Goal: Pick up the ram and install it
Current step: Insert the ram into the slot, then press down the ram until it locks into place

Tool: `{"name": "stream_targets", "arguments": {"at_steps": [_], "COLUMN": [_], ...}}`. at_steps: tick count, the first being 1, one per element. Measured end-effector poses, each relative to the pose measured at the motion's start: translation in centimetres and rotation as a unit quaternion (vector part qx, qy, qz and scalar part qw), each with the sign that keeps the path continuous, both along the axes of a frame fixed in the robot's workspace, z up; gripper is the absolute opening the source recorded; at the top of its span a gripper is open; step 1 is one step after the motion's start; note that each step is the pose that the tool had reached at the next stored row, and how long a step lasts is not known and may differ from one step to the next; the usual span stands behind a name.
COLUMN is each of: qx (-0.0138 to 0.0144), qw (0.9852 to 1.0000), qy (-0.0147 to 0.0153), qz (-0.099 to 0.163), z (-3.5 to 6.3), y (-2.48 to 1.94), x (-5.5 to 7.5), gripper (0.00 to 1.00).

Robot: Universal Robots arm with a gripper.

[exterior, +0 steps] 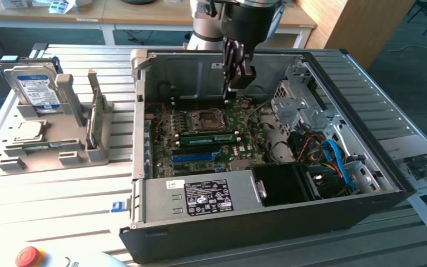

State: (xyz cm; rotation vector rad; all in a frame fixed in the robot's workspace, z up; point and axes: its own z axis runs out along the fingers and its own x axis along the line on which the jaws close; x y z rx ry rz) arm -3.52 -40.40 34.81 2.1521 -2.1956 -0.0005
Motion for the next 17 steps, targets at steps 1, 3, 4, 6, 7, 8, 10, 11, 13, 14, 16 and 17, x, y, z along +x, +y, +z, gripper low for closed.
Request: {"name": "stream_targets", "arguments": {"at_steps": [1, 3, 4, 6, 7, 8, 10, 11, 13, 14, 16, 17], "qx": [-0.0003, -0.0011, -0.0016, -0.0017, -0.0017, -0.0017, -0.0018, -0.0018, -0.0017, -0.0017, -0.0017, -0.0018], "qw": [1.0, 1.0, 1.0, 1.0, 1.0, 1.0, 1.0, 1.0, 1.0, 1.0, 1.0, 1.0], "qy": [0.0, 0.0, 0.0, 0.0, -0.0001, 0.0, 0.0, 0.0, 0.0, 0.0, 0.0, 0.0], "qz": [0.0, 0.0, 0.0, 0.0, 0.0, 0.0, 0.0, 0.0, 0.0, 0.0, 0.0, 0.0], "z": [0.17, 0.48, 0.61, 0.68, 0.68, 0.69, 0.69, 0.69, 0.68, 0.68, 0.68, 0.68], "y": [0.0, 0.0, 0.0, 0.0, 0.0, 0.0, 0.0, 0.0, 0.0, 0.0, 0.0, 0.0], "x": [0.0, 0.0, 0.0, 0.0, 0.0, 0.0, 0.0, 0.0, 0.0, 0.0, 0.0, 0.0], "gripper": [0.25, 0.25, 0.25, 0.25, 0.25, 0.25, 0.25, 0.25, 0.25, 0.25, 0.25, 0.25]}}
